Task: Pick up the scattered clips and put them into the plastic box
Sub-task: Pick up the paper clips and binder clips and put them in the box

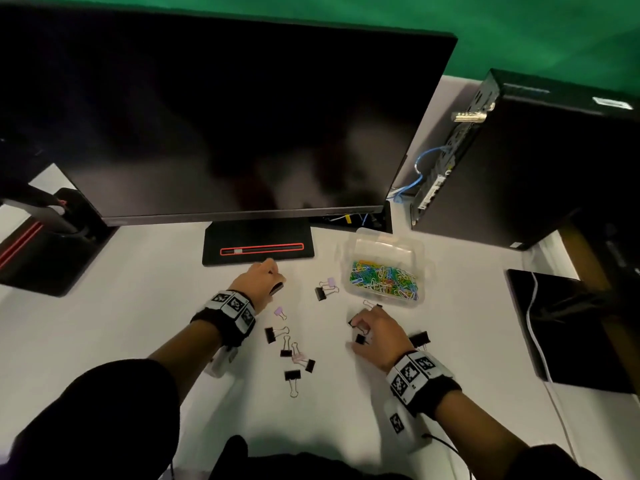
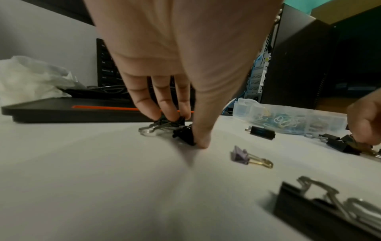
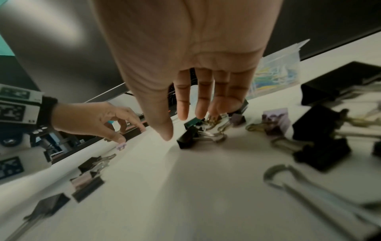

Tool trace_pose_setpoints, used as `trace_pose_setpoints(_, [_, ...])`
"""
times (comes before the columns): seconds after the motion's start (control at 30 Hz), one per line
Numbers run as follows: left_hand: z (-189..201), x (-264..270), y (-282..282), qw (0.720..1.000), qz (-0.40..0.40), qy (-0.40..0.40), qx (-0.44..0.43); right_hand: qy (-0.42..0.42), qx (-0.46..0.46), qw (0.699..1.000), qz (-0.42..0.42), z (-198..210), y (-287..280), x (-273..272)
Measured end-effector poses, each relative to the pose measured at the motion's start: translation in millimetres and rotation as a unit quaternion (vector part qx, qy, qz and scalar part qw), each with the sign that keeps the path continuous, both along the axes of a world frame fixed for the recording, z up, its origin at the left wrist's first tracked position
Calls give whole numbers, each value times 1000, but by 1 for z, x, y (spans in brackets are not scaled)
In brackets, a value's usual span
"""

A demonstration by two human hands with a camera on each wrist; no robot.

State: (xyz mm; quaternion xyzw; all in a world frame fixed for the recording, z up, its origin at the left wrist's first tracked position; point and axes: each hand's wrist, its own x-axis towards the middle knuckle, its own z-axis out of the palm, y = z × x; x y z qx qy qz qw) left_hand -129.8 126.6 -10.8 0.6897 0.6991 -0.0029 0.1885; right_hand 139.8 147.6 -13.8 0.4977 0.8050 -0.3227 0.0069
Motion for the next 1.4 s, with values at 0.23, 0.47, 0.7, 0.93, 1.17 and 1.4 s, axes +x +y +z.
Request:
trace_pose_setpoints(0.23, [-4,5,-1,999,15,-39,25,7,2,1000,-2,4,8,-10])
trace_pose_setpoints(0.47, [4,19,-19,942,156,-272,122,20,13,998,54,12,23,-49])
trace_pose_setpoints(0.7, [10,-13,-28,871,290,-365,156,-22,19,993,110,6,37,-73])
trace_pose_setpoints(0.93, [8,-14,-12,875,345,-323,103,-74,24,990,119,1,37,-77])
trace_pose_setpoints(1.17, [4,-2,23,866,346,-349,89,4,10,998,64,4,26,-51])
trace_pose_setpoints(1.4, [3,1,39,942,270,-198,-29,67,12,992,-102,6,23,21])
